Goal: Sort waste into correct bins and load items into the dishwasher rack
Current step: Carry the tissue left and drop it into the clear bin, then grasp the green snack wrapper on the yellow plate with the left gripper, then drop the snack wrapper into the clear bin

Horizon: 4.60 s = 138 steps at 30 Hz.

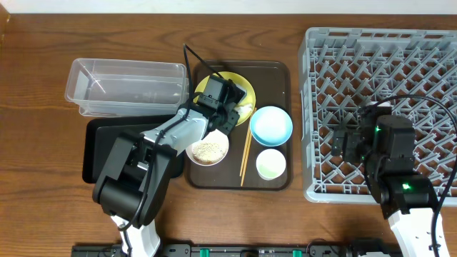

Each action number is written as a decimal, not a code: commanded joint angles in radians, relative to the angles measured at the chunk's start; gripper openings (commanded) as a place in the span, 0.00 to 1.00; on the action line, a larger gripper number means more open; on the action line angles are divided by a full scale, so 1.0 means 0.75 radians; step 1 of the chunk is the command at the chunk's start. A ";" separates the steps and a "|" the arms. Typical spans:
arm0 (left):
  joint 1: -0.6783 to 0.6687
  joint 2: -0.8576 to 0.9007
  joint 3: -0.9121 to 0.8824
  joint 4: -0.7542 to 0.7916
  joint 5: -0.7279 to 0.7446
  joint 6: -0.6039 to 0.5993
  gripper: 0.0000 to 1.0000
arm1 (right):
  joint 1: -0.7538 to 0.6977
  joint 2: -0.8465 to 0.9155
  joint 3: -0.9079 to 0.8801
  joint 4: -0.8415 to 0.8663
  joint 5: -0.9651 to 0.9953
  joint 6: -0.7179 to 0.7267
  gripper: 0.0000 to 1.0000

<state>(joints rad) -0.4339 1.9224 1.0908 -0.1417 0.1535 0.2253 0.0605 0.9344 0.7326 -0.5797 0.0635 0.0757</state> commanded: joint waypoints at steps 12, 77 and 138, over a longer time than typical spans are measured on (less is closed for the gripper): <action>0.020 -0.338 0.015 -0.023 -0.042 -0.011 0.19 | 0.007 0.003 0.028 -0.001 0.000 0.018 0.99; 0.128 -0.016 0.015 0.103 0.050 0.163 0.78 | 0.007 0.003 0.027 0.001 0.000 0.018 0.99; 0.524 -0.445 0.015 -0.120 -0.401 -1.098 0.62 | 0.007 0.003 0.027 -0.001 -0.001 0.018 0.99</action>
<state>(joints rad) -0.0345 1.6375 1.0908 -0.2291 -0.1410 -0.6987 0.0605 0.9360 0.7326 -0.5797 0.0635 0.0761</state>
